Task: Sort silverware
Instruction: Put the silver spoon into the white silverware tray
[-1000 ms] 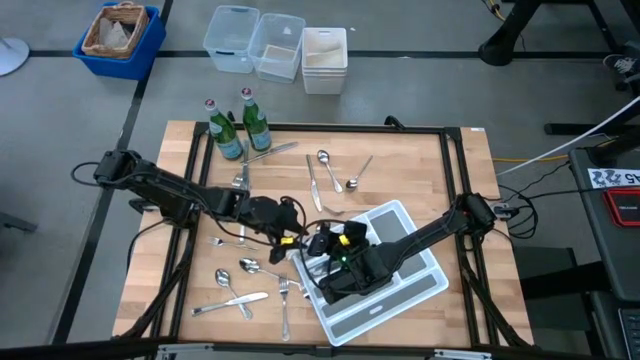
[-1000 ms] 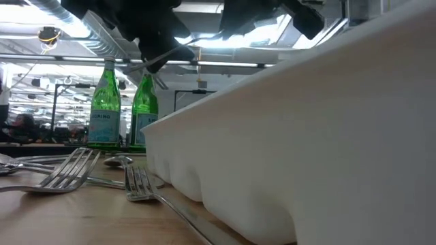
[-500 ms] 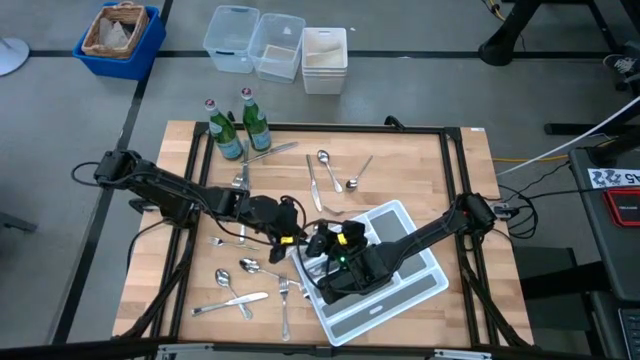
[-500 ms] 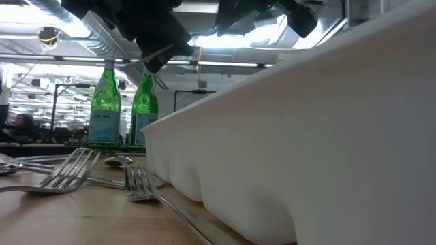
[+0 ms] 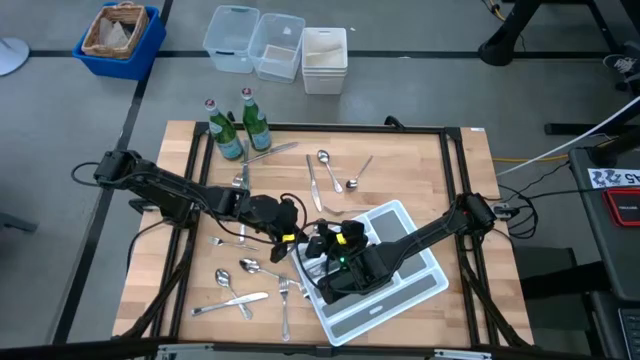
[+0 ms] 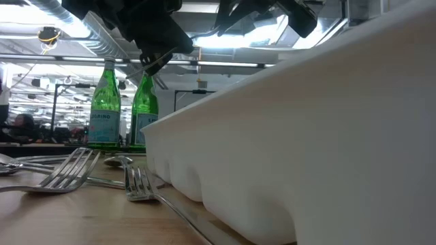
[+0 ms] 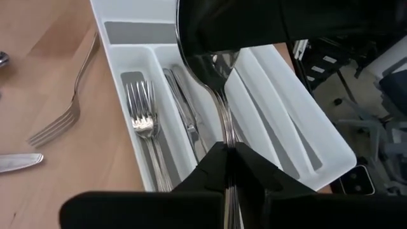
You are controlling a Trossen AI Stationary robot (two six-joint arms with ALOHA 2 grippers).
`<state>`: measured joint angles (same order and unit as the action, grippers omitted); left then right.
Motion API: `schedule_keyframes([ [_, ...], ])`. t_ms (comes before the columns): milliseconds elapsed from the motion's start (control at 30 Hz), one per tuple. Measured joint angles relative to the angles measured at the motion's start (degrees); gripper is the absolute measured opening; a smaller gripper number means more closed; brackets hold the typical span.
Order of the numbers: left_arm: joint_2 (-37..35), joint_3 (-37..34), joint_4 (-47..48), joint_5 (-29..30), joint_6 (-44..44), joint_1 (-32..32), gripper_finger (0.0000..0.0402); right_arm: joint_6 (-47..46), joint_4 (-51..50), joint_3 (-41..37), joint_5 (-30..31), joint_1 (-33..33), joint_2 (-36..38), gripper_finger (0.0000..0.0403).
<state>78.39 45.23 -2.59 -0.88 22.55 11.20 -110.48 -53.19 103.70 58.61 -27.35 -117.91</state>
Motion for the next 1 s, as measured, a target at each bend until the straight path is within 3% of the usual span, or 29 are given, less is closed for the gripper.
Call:
schedule_keyframes([
  [533,0.00,0.00,0.42,-0.05,1.28,0.04,0.0000,-0.19,0.43,0.00,-3.38,0.02,0.00,0.0061],
  [667,0.00,0.00,0.76,-0.01,2.03,0.02,0.0001,-0.11,-1.19,0.00,-7.73,-0.04,0.06,0.0062],
  [833,-0.07,0.07,0.78,0.01,3.49,0.00,0.0001,-0.08,-4.14,0.00,-17.96,-0.04,0.37,0.0062],
  [1000,-0.07,0.07,2.60,-0.01,4.69,0.00,0.0001,0.70,-6.50,0.48,-21.39,-0.05,0.46,0.0062],
])
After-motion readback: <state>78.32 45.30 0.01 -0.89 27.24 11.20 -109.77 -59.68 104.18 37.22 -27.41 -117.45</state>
